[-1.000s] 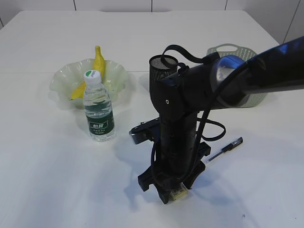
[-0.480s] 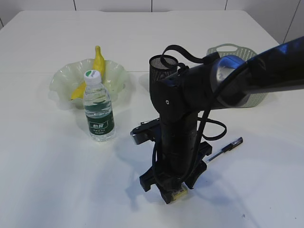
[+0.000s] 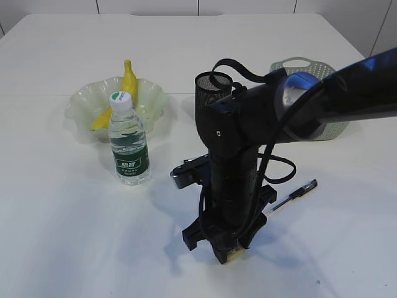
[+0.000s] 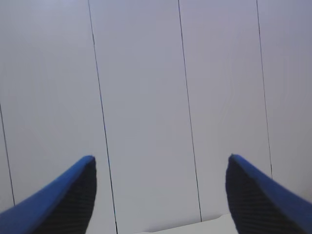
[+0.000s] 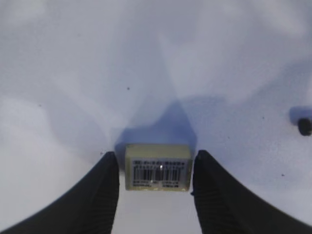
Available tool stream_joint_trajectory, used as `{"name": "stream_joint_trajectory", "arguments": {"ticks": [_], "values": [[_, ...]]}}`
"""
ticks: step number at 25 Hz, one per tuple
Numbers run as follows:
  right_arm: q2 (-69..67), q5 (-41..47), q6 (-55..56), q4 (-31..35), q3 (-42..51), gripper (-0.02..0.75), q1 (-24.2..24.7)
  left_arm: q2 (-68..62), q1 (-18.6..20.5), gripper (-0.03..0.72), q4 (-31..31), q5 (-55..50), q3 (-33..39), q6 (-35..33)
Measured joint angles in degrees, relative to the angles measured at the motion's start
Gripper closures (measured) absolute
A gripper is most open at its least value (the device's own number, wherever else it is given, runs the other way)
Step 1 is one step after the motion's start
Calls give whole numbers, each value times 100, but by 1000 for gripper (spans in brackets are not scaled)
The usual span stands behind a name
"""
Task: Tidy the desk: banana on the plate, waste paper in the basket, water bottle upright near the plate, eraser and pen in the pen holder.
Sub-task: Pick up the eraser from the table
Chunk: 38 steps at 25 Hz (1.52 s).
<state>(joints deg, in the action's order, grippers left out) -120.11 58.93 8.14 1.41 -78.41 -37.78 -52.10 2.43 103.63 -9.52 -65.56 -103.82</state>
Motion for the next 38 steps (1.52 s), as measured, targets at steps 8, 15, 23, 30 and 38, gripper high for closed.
{"name": "stream_joint_trajectory", "arguments": {"ticks": [8, 15, 23, 30, 38], "values": [[0, 0, 0, -13, -10, 476, 0, 0, 0, 99, 0, 0, 0, 0], [0, 0, 0, -13, -23, 486, 0, 0, 0, 99, 0, 0, 0, 0], [0, 56, 0, -13, -92, 486, 0, 0, 0, 99, 0, 0, 0, 0], [-2, 325, 0, -13, -708, 489, 0, 0, 0, 99, 0, 0, 0, 0], [-12, 479, 0, -141, -1227, 489, 0, 0, 0, 99, 0, 0, 0, 0]]}}
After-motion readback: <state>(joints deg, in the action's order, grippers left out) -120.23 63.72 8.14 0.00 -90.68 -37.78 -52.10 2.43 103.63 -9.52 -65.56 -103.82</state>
